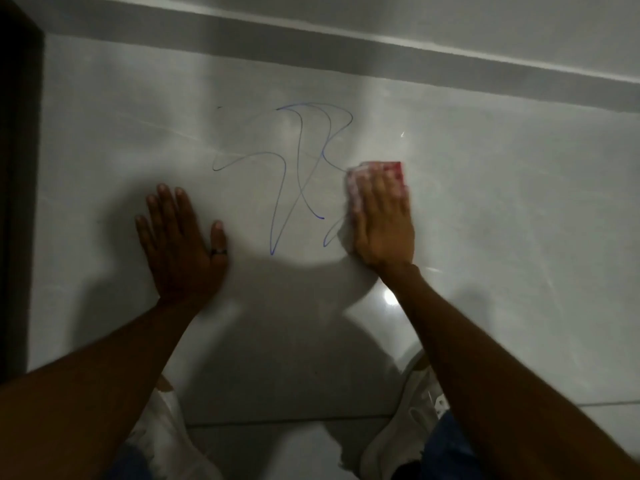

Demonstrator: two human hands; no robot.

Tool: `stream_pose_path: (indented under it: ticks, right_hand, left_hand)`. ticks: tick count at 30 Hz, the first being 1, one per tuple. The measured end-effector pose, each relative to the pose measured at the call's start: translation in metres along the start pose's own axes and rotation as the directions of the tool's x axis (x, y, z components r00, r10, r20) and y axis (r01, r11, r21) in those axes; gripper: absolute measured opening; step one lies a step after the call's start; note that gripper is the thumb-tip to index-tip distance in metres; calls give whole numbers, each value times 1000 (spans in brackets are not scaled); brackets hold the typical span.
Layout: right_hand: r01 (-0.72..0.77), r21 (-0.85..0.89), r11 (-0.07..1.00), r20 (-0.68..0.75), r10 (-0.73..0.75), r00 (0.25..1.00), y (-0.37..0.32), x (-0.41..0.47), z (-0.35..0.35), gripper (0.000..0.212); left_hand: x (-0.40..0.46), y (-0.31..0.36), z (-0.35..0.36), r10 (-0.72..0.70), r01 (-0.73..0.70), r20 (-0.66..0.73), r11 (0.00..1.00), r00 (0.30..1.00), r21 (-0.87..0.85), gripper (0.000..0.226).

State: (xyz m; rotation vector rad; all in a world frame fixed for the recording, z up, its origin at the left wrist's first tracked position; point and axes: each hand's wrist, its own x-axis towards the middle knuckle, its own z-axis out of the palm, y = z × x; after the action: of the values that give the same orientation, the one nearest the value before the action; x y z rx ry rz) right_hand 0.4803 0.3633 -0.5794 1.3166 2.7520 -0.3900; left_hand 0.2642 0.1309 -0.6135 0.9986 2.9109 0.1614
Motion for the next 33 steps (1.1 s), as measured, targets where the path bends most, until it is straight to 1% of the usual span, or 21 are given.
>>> stream_pose_path:
  ticks: [1,2,3,5,6,8,9,10,11,13,14,16,17,18,20,23,25,28,30,31,33]
  right_hand:
    - [-132,18,991,-17,132,991,-7,2,-1,67]
    - [-166,18,986,-12,166,986,-14,2,0,68]
    - [-70,-8,997,11,70,997,-21,-2,2,69]
    - [196,-21,980,75,-194,978,-24,-7,8,69]
    - [179,-5,984,71,-178,981,-23,-7,8,69]
    - [-52,-1,999,11,52,999,-28,-11,5,69]
    - [-76,-13,997,16,76,997,-36,-18,7,69]
    - [16,-2,1000,57,-16,998,-44,-30,11,68]
    - [179,16,984,100,-180,979,-52,-45,17,67]
    - [486,27,874,160,-484,861,-47,-66,21,64]
    - [592,23,806,172,-586,792,-32,-64,19,62]
    - [721,7,693,196,-708,679,-5,-47,15,60]
    - [738,-3,675,213,-720,660,4,-37,13,59]
    - [722,-15,692,213,-703,679,9,-28,11,59]
    - [632,-50,773,162,-618,769,12,-9,6,61]
    - [419,-72,905,104,-411,906,8,22,-5,63]
    - [275,-47,960,80,-271,959,0,46,-11,64]
    - [49,-11,999,44,-49,998,-17,85,-18,65]
    - [-96,20,995,32,96,995,-36,110,-19,66]
    - [-138,33,990,28,137,990,-47,121,-19,66]
    - [-138,56,989,34,137,990,-70,135,-17,67]
  left_hand:
    - [0,0,0,1,-1,3,1000,1000,-2,78]
    - [-1,0,0,4,-4,4,1000,1000,-4,78]
    - [-1,1,-1,8,-8,0,1000,1000,-2,78]
    - [0,2,0,3,-3,-11,1000,1000,6,78]
    - [1,1,-1,-1,1,-11,1000,1000,5,78]
    - [-1,1,-1,1,-1,-12,1000,1000,-1,77]
    - [-1,2,-1,2,-3,-17,1000,1000,-3,77]
    - [-1,3,0,3,-3,-21,1000,1000,-4,77]
    - [-1,2,0,2,-2,-23,1000,1000,-1,78]
    - [-1,1,0,3,-3,-14,1000,1000,3,78]
    - [-1,1,-1,3,-3,-6,1000,1000,2,79]
    - [-1,3,-3,-2,2,4,1000,1000,-10,79]
    - [0,4,-4,-6,6,7,1000,1000,-15,79]
    - [0,4,-5,-11,11,11,1000,1000,-15,79]
    - [-1,4,-6,-13,13,15,1000,1000,-7,78]
    - [-1,5,-8,-6,6,9,1000,1000,-7,78]
    - [-1,5,-7,-7,7,-1,1000,1000,2,77]
    - [-1,6,-5,-12,12,-2,1000,1000,19,77]
    - [0,7,-4,-16,16,0,999,1000,28,78]
    - [0,6,-4,-19,19,-4,999,1000,27,78]
    - [-1,6,-3,-20,21,-27,999,999,34,77]
